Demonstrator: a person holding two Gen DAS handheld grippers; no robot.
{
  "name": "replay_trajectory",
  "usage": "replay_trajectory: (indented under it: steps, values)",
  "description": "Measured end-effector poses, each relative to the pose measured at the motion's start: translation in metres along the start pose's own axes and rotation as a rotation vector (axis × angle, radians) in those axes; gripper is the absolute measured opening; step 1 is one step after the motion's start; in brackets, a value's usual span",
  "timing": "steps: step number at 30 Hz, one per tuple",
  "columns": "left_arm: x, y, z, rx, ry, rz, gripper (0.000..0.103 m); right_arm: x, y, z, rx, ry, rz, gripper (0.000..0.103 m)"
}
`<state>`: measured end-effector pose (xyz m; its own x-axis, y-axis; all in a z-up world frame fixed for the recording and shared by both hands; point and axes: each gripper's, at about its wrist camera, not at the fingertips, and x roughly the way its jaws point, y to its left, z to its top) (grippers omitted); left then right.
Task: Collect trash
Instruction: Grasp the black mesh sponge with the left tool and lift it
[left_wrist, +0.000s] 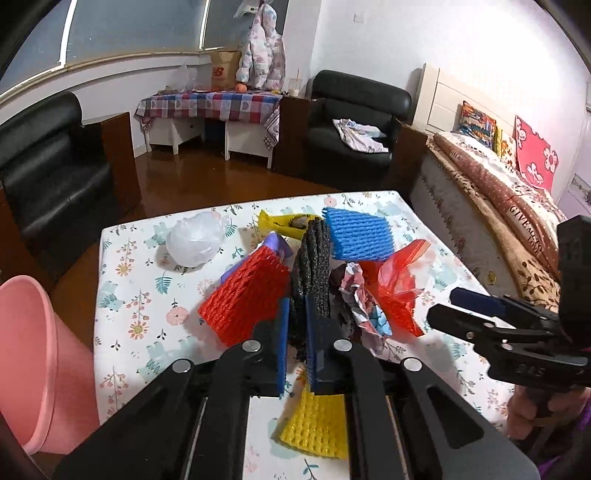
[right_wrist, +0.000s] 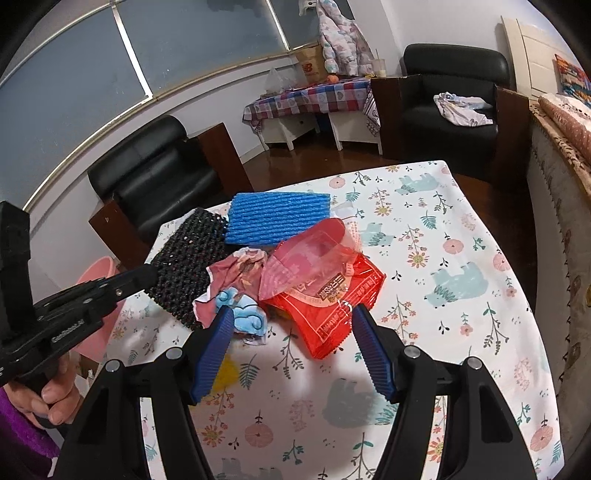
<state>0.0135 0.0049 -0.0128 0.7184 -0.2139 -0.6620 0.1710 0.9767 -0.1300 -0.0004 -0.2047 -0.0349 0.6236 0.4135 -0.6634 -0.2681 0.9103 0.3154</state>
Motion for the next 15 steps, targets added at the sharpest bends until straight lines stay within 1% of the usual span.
replay_trajectory:
  steps: [7,9,10,13,15]
  values:
    - [-0.018,0.001,-0.001,-0.019,-0.029,-0.001,0.008,0.0,0.003,0.005,0.015,-0.008,0.038,0.066]
    - [-0.023,0.002,-0.001,-0.024,-0.039,0.001,0.008,0.004,0.001,0.011,0.052,0.0,0.055,0.06]
    - [-0.026,0.002,-0.002,-0.024,-0.043,0.003,0.008,0.006,-0.001,0.015,0.068,0.006,0.06,0.059]
    - [-0.034,0.002,-0.004,-0.029,-0.054,0.01,0.008,0.013,-0.004,0.022,0.099,0.015,0.057,0.051]
    - [-0.041,0.002,-0.006,-0.032,-0.065,0.014,0.008,0.019,-0.006,0.025,0.123,0.029,0.053,0.042]
